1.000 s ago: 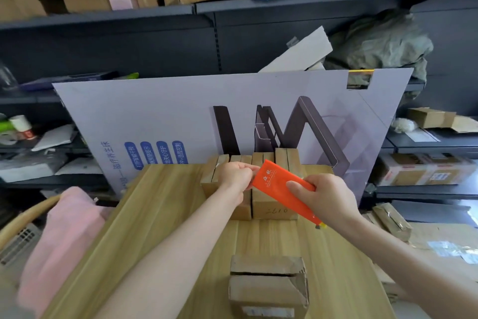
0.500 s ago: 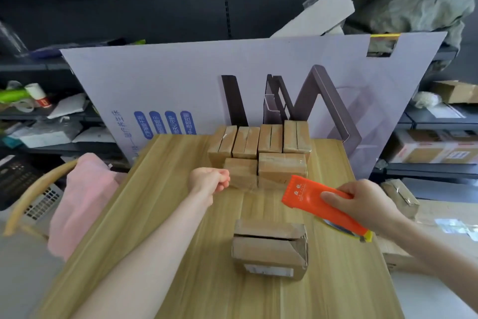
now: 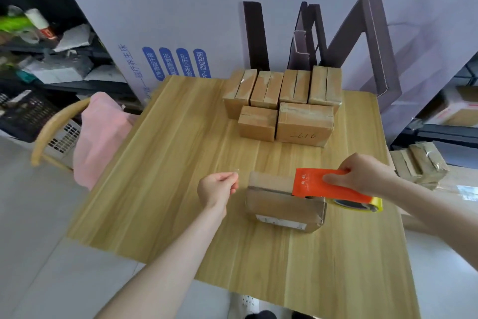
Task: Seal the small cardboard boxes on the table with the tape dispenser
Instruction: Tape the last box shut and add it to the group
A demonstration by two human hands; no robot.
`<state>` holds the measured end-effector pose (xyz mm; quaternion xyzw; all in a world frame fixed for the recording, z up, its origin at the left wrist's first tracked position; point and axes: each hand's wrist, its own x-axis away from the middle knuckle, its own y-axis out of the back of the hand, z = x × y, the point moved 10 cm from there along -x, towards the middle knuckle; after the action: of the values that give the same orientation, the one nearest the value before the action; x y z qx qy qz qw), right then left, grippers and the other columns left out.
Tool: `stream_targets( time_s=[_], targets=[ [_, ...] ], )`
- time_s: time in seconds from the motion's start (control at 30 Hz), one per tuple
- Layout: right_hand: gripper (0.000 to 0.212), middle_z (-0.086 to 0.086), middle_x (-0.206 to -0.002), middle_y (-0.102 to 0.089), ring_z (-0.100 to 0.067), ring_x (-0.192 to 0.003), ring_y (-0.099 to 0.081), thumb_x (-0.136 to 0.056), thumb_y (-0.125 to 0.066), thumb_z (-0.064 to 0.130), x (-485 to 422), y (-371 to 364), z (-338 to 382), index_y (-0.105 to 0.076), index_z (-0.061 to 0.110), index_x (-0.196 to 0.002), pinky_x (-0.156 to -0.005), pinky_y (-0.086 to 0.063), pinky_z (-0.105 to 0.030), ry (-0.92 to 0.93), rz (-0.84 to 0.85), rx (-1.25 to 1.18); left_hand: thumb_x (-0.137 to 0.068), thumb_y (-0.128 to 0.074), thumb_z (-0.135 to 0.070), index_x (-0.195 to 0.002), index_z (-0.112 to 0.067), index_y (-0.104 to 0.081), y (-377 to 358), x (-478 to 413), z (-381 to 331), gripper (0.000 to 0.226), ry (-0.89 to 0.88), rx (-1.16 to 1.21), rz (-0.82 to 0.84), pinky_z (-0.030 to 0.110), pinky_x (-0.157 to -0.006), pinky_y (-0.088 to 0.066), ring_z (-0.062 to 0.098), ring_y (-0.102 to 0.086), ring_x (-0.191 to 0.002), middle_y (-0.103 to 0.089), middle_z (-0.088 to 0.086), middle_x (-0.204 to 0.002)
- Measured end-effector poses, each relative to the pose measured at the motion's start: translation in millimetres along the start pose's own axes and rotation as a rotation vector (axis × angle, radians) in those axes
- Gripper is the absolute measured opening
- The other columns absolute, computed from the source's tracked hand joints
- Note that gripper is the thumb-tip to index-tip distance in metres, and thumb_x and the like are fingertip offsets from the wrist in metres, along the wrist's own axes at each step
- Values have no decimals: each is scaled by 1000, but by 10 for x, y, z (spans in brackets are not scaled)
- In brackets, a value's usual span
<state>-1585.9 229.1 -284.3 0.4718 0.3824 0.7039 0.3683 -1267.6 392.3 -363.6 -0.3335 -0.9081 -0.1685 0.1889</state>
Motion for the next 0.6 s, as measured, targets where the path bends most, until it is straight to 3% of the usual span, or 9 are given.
stream_targets(
  time_s=[0.3,0.47,0.6],
  targets=[
    [47,10,-64,-60,-8,-58,-56,-71,-58,74,-172,-264,70,-59,27,-62,-46,-34,-23,2,9,160,-78,-76,-7,-79,-12,-74,-40,-128,431,5,99,-11,-40,21,-55,-51,13,-66,-56,-72,3,-63],
    [46,10,-67,-58,-8,-61,-54,-74,-55,70,-240,-396,106,-62,25,-70,-47,-31,-23,29,-49,271,-78,-78,-8,-84,-12,-74,-126,-184,655,8,152,17,-30,18,-53,-51,11,-69,-60,-73,0,-69],
    [44,10,-66,-57,-10,-62,-54,-75,-53,68,-284,-402,163,-62,25,-73,-47,-30,-24,47,-75,318,-80,-77,-19,-85,-19,-74,-244,-205,775,6,158,-63,-2,23,-62,-55,12,-70,-69,-73,-3,-80]
  ],
)
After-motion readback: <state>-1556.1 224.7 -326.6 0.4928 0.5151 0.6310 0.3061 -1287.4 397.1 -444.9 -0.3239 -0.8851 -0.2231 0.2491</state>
